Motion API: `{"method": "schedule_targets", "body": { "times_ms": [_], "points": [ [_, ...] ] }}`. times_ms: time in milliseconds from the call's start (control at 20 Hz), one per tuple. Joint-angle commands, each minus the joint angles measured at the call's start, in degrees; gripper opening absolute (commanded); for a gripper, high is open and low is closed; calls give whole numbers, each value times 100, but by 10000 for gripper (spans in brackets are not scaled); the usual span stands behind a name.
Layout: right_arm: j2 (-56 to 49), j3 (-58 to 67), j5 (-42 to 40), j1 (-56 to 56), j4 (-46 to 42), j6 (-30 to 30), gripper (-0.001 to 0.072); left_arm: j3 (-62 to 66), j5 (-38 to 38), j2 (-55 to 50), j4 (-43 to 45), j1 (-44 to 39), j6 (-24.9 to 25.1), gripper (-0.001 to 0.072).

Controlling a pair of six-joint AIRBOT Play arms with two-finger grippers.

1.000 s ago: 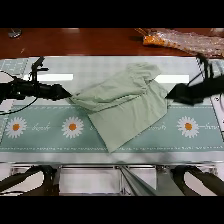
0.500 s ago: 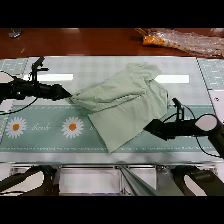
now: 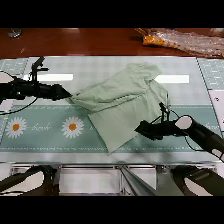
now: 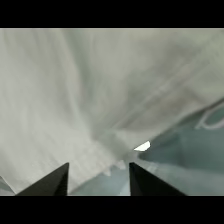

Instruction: Fold the shirts.

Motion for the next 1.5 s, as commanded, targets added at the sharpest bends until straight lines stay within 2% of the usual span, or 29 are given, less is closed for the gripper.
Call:
{"method": "schedule_targets", "body": {
  "times_ms": [0, 100, 200, 250, 400, 550, 650, 800, 900, 1050, 1150, 1300, 1450],
  "points": [
    [-321, -7, -780, 39, 361, -76, 367, 2, 31, -2, 2, -2, 2, 22],
    [-564, -4, -1058, 39, 811, -260, 315, 15, 101, -2, 2, 4, 2, 22],
    [-708, 31, -1141, 37, 1405, -927, 100, 98, 131, -2, 0, 9, 94, 22],
    [-673, 136, -1108, 37, 1652, -1381, 20, 188, 129, 0, 0, 9, 155, 21],
    [11, 1043, -800, -101, 1744, -2022, 19, 870, 131, 92, -55, 24, 302, 21],
    [1019, 2605, -490, -562, 1670, -2022, 18, 2201, 476, 352, -866, 256, 269, 20],
    [1416, 3956, -76, -1054, 1176, -1707, 18, 3270, 1102, 566, -1440, 516, -15, 20],
    [1493, 6089, 774, -1825, 63, -1113, 17, 4717, 1735, 916, -1609, 804, -529, 20],
    [1482, 7158, 1215, -2269, -415, -734, 17, 5362, 1777, 1191, -1604, 866, -732, 20],
    [1484, 8094, 2002, -2734, -463, -584, 17, 5757, 1777, 1777, -1582, 866, -885, 20],
    [1484, 8426, 2632, -2802, -461, -509, 17, 5766, 1773, 2312, -1211, 866, -1045, 20],
    [1484, 8839, 3453, -2800, -459, -308, 18, 5766, 1600, 3053, 96, 866, -1600, 20],
    [1488, 9047, 4544, -2800, -549, 81, 18, 5766, 695, 3534, 1051, 866, -1987, 20]
  ]
}}
